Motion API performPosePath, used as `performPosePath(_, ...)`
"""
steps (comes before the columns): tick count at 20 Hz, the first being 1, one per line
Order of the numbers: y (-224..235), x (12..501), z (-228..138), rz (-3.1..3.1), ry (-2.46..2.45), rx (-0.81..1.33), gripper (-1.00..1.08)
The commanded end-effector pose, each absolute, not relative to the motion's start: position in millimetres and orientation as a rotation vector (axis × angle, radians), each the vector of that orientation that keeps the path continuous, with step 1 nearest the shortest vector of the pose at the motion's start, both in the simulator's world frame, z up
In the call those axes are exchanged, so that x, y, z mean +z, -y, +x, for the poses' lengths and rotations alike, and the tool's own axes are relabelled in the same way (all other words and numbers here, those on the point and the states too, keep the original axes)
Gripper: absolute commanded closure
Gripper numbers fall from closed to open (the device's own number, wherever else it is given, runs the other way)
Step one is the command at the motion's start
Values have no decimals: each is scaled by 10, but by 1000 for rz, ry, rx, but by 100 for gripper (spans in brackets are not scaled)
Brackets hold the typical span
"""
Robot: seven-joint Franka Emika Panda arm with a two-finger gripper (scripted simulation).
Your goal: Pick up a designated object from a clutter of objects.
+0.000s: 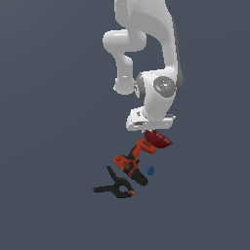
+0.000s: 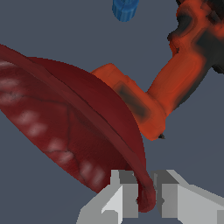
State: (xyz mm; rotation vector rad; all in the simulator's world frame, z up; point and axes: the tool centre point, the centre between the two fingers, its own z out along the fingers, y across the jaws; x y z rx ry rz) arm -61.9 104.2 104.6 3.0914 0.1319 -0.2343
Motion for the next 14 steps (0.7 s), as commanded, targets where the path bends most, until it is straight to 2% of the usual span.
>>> performPosePath(1,-1022,1082,-612,3092,-131,-232,108)
performPosePath(7,-887,1306,-604,3092,-131,-232,108)
performPosePath(14,-585,1806,-583,3094,-130,-233,108)
